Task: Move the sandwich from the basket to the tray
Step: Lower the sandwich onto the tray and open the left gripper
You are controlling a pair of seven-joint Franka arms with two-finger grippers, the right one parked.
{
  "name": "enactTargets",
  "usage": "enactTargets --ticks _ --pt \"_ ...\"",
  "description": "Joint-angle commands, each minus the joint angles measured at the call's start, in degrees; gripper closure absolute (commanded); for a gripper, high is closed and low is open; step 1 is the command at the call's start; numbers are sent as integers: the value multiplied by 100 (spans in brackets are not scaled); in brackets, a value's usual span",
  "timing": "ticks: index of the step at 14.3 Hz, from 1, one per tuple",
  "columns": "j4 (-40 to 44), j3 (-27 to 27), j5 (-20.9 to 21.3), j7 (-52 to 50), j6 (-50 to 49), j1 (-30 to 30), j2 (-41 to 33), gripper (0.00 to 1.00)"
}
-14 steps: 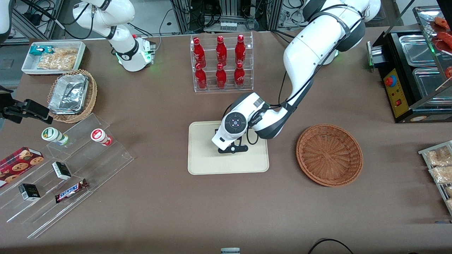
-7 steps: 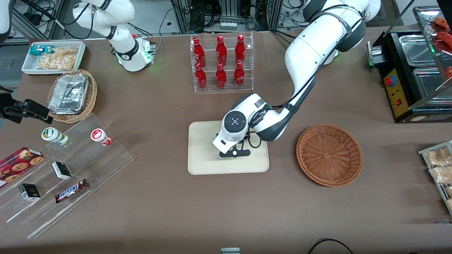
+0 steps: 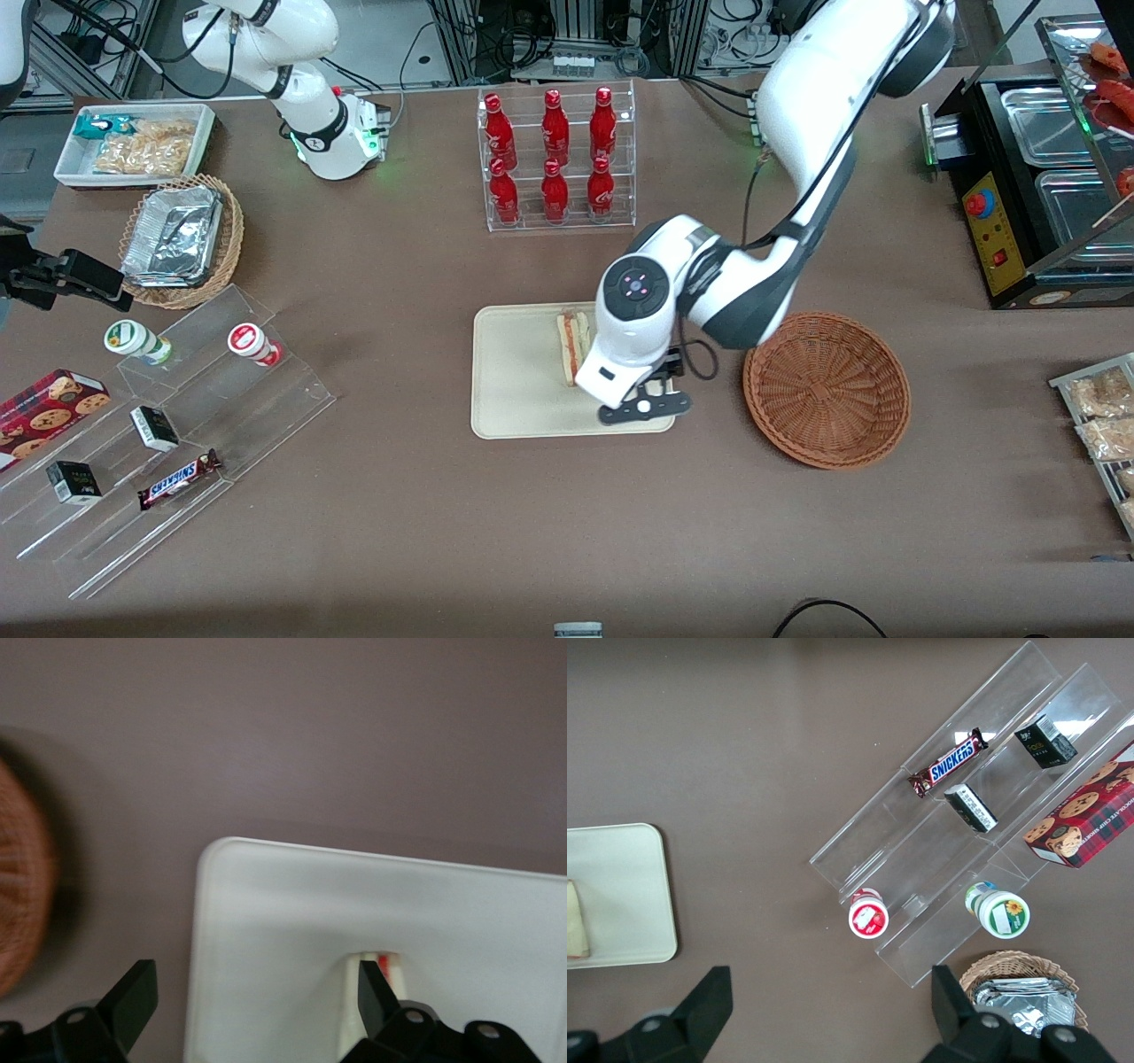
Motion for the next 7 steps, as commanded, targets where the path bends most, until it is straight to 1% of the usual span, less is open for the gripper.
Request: enactTargets --ticks 1,2,3,6,7 --pt "-366 614 -419 -14 -607 -26 -806 0" --pt "-524 826 -639 203 -722 -26 -1052 0" --pt "-630 1090 -867 649 -810 -26 -1299 0" --pt "-666 1793 -1325 1932 -1644 -26 -1730 0" --pt "-666 2126 -1518 2372 -1838 -26 -1854 0"
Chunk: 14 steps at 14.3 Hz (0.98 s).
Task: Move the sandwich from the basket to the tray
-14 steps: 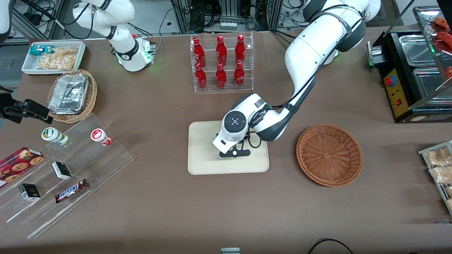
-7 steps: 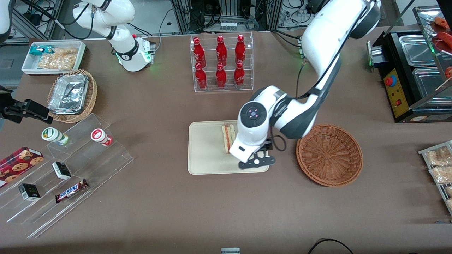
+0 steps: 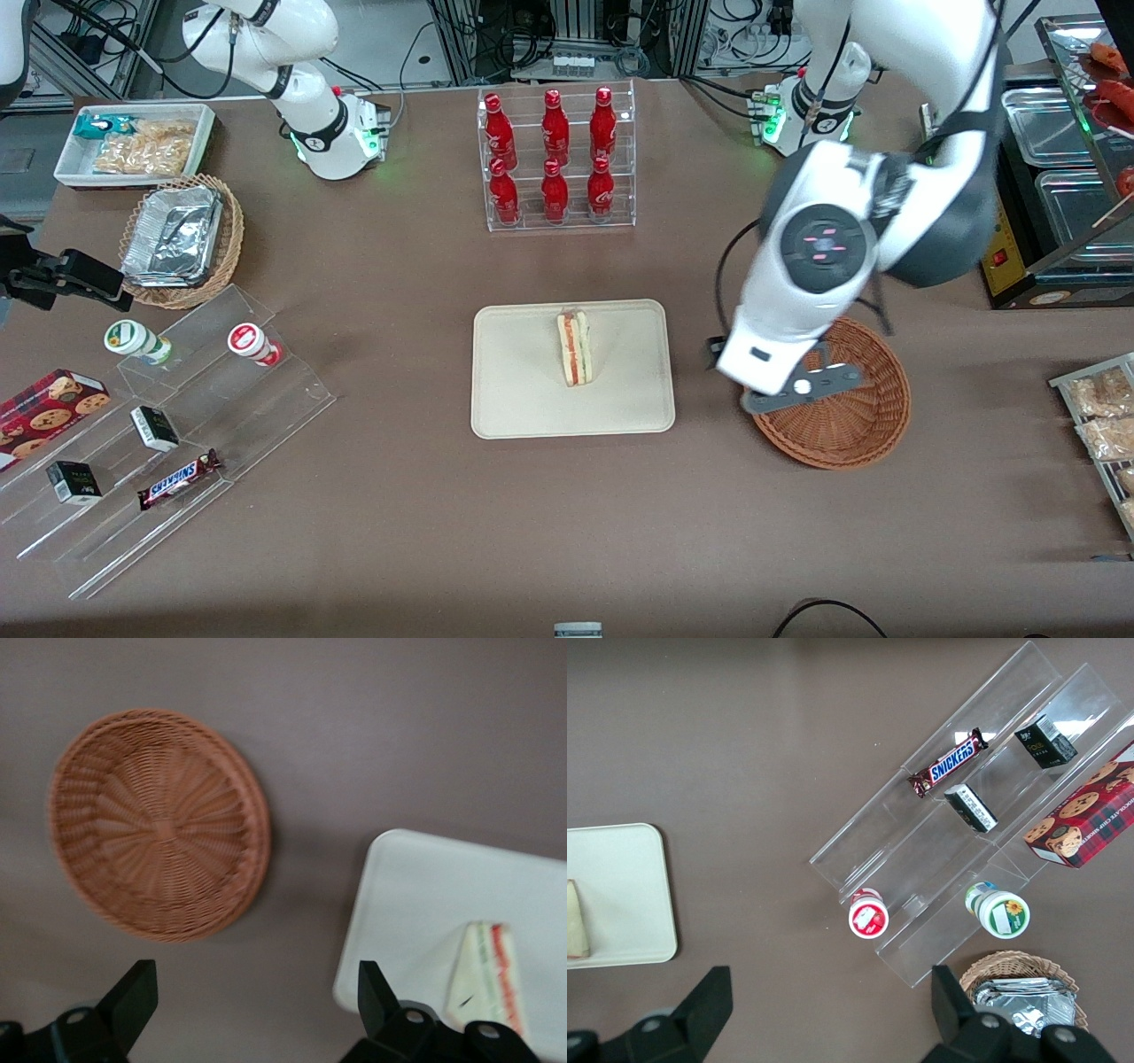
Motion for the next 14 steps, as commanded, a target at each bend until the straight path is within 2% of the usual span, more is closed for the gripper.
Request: enactTargets --ticks 1,3,4,5,6,8,10,14 --pt "-289 705 -524 989 -449 -36 -517 0" --pt "-289 996 -676 1464 -818 -19 -719 0" --pt "-306 1006 -650 1545 -898 321 -877 0" --pt "-306 597 -667 1580 -934 925 -983 0" --pt "-298 -120 -650 1580 -943 1575 -1123 0" --pt "-402 -871 -615 1650 -987 2448 -1378 0" --pt "-735 -1058 -256 1869 -1004 2627 -1764 0" --pt "-1290 -1523 -228 1888 -996 2942 -2363 0"
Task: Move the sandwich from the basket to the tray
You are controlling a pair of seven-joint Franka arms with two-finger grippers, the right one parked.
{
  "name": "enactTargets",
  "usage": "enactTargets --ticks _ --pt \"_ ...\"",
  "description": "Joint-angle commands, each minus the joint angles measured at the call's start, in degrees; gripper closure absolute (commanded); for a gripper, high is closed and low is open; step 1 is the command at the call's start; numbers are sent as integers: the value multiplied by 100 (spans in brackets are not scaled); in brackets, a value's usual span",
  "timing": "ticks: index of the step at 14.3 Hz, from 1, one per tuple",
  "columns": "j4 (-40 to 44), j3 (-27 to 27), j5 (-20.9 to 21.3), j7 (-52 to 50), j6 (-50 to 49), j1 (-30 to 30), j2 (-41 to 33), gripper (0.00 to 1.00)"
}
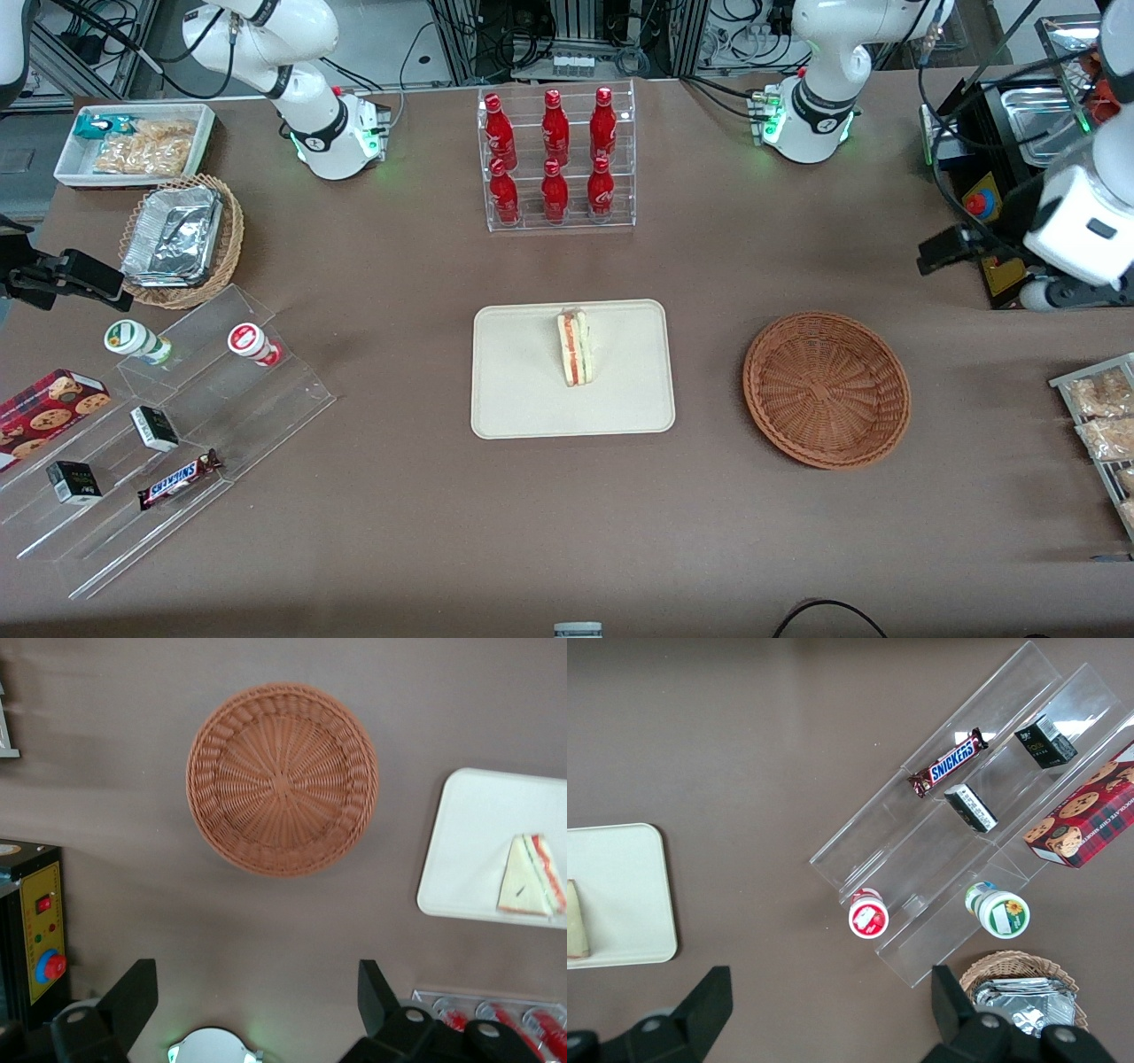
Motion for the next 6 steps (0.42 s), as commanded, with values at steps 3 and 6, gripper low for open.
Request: enactTargets --ticks 3,6 --pt "-593 -388 81 61 45 316 -603 0" --pt "-611 -380 81 52 54 316 -595 0"
